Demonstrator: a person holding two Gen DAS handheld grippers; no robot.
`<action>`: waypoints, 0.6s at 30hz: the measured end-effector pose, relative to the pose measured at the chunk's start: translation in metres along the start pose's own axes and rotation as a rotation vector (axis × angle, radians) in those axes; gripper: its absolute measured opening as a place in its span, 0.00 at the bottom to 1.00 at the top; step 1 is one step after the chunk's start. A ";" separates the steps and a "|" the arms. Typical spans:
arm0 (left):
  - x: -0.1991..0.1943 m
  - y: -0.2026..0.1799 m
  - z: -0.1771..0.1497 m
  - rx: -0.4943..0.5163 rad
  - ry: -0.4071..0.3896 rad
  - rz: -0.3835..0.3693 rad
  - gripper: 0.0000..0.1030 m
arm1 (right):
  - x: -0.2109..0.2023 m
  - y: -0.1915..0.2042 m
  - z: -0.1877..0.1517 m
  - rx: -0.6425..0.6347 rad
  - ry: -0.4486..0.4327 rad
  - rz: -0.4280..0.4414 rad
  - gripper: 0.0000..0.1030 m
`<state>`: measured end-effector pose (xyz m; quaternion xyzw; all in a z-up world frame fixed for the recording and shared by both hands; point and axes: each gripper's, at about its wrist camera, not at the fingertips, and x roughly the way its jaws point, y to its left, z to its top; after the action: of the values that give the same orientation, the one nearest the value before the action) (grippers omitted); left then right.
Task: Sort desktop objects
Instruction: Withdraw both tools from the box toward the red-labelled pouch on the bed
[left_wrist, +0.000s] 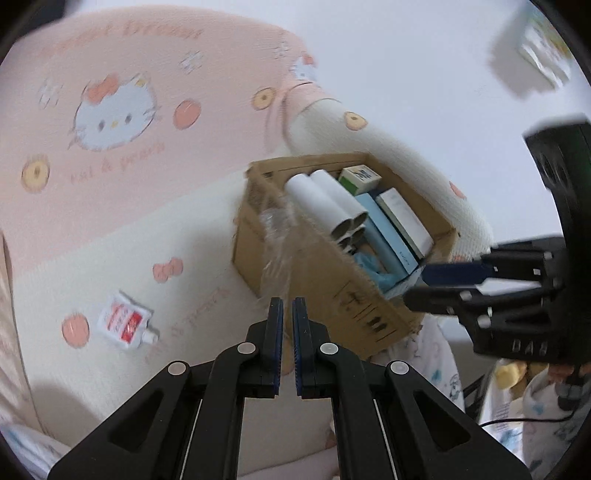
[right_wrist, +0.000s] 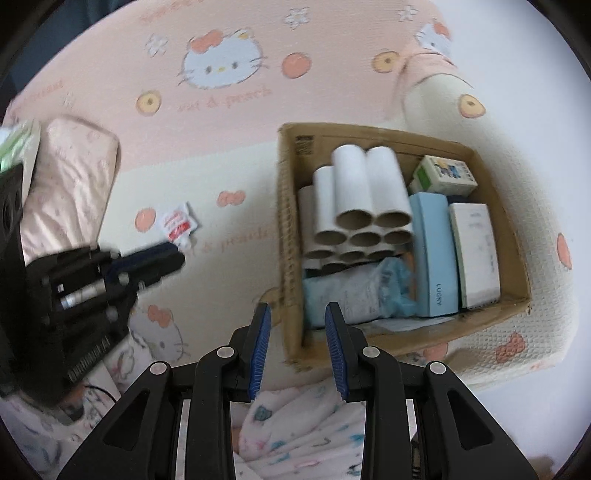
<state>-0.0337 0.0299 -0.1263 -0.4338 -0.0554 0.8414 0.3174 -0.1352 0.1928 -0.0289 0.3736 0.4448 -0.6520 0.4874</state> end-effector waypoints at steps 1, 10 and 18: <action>0.000 0.010 -0.001 -0.033 0.001 -0.012 0.05 | 0.000 0.005 -0.001 -0.014 0.003 -0.017 0.26; 0.020 0.104 -0.027 -0.252 0.087 0.117 0.05 | 0.024 0.067 -0.008 -0.156 0.065 0.037 0.27; 0.016 0.148 -0.057 -0.309 0.093 0.181 0.27 | 0.062 0.102 -0.003 -0.245 0.164 0.025 0.27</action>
<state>-0.0691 -0.0883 -0.2271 -0.5192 -0.1300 0.8269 0.1722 -0.0515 0.1636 -0.1086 0.3689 0.5548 -0.5536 0.4995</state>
